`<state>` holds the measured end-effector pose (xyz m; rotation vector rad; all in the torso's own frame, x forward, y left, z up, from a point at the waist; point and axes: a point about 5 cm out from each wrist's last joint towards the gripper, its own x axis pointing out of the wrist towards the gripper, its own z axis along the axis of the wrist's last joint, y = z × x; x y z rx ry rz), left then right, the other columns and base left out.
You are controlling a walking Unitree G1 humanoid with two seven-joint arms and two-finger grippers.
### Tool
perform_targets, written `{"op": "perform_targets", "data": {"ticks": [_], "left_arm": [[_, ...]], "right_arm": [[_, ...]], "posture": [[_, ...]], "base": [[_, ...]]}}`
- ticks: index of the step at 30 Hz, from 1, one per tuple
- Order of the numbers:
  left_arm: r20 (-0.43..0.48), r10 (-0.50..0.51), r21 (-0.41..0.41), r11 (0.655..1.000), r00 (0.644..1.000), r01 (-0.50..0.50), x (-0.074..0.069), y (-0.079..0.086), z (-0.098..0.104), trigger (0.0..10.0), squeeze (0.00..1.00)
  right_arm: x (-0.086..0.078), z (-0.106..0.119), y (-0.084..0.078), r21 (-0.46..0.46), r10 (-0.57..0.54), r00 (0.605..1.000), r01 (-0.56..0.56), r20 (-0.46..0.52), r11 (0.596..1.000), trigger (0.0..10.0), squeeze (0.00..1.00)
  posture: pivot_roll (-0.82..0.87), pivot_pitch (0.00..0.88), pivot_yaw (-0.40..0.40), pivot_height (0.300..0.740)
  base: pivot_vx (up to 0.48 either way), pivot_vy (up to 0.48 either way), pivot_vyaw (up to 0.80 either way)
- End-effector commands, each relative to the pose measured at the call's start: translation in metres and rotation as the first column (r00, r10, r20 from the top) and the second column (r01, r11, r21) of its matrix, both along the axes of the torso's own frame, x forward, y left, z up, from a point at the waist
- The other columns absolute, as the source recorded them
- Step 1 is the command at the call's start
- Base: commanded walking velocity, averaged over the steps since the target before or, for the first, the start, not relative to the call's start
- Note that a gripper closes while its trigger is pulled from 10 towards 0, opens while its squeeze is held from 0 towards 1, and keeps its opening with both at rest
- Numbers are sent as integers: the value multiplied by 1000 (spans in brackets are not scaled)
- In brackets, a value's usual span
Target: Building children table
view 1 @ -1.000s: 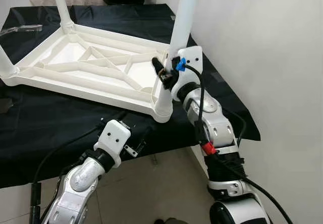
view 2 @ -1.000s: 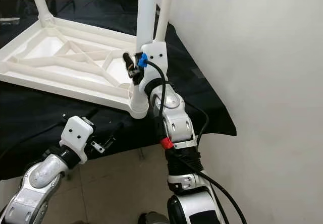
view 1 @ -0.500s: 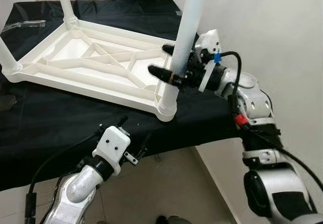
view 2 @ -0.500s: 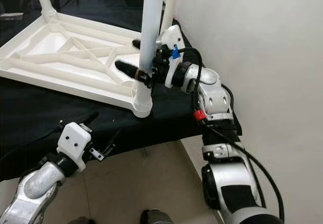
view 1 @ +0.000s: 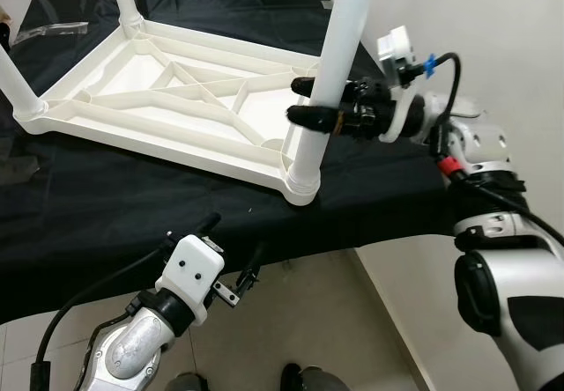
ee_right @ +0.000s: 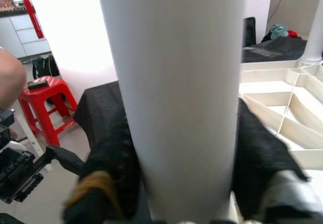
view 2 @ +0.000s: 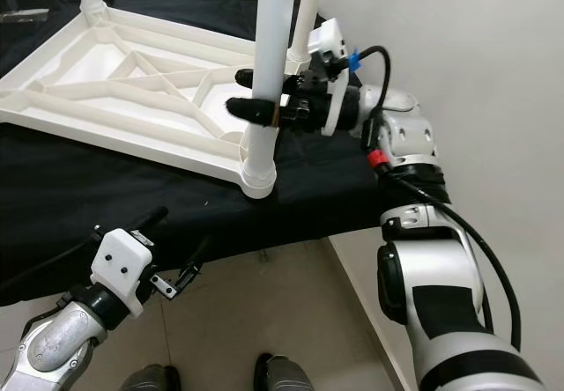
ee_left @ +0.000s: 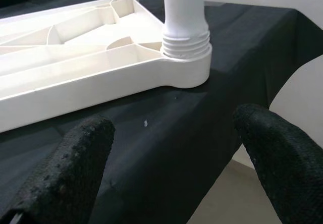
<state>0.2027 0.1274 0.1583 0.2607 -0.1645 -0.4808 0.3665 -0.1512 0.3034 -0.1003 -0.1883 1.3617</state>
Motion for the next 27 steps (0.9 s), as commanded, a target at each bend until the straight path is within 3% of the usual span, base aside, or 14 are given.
{"op": "perform_targets", "data": {"ticks": [1,8,11,12,13,14,15,16,17,18,19,21,25,27], "left_arm": [[-7,-14,6,1000,1000,14,-3,-2,1,10000,0],[-4,-13,2,1000,1000,13,-1,-3,1,10000,0],[2,-8,2,1000,1000,8,2,-4,1,10000,0],[2,-8,2,1000,1000,8,2,-4,1,10000,0],[7,-1,1,1000,1000,1,4,-5,1,10000,0],[7,-1,1,1000,1000,1,4,-5,1,10000,0],[11,5,2,1000,1000,-5,7,-4,0,10000,0],[13,8,3,1000,1000,-8,8,-4,0,10000,0],[17,8,7,1000,1000,-8,12,-4,0,10000,0],[20,7,10,1000,1000,-7,15,-5,0,10000,0],[20,7,10,1000,1000,-7,15,-5,0,10000,0],[20,1,16,1000,1000,-1,19,-5,-2,10000,0],[15,-5,25,1000,1000,5,23,-4,-5,10000,0],[12,4,23,1000,1000,-5,24,-3,-6,10000,0]], "right_arm": [[-3,1,-3,-6,53,999,-53,-2,999,0,0],[-4,-2,-11,-21,10,1000,-10,3,1000,0,0],[0,-16,-12,-19,-177,984,177,-5,984,0,0],[0,-16,-12,-19,-177,984,177,-5,984,0,0],[1,-46,-3,-97,-466,884,467,26,879,0,0],[1,-46,-3,-97,-466,884,467,26,879,0,0],[-1,-68,-3,-102,-758,648,761,75,641,0,0],[-7,-79,-7,-79,-896,428,903,115,421,0,0],[-13,-95,11,-85,-932,361,930,39,357,0,0],[-16,-105,26,-101,-928,371,923,-35,372,0,0],[-16,-105,26,-101,-928,371,923,-35,372,0,0],[-12,-104,52,-79,-895,430,894,-120,440,0,0],[-3,-88,73,-36,-869,476,874,-137,485,0,0],[-5,-87,76,-37,-872,469,877,-143,478,0,0]], "posture": [[73,239,-98,740],[65,230,-109,740],[53,205,-143,740],[53,205,-143,740],[50,190,-148,740],[50,190,-148,740],[30,177,-152,740],[30,177,-152,740],[24,161,-124,740],[24,161,-124,740],[24,161,-124,740],[29,136,-118,740],[26,120,-122,740],[34,116,-130,740]], "base": [[0,0,0],[0,0,0],[0,0,0],[0,0,0],[0,0,0],[0,0,0],[0,0,0],[0,0,0],[0,0,0],[0,0,0],[0,0,0],[0,0,0],[0,0,0],[0,0,0]]}}
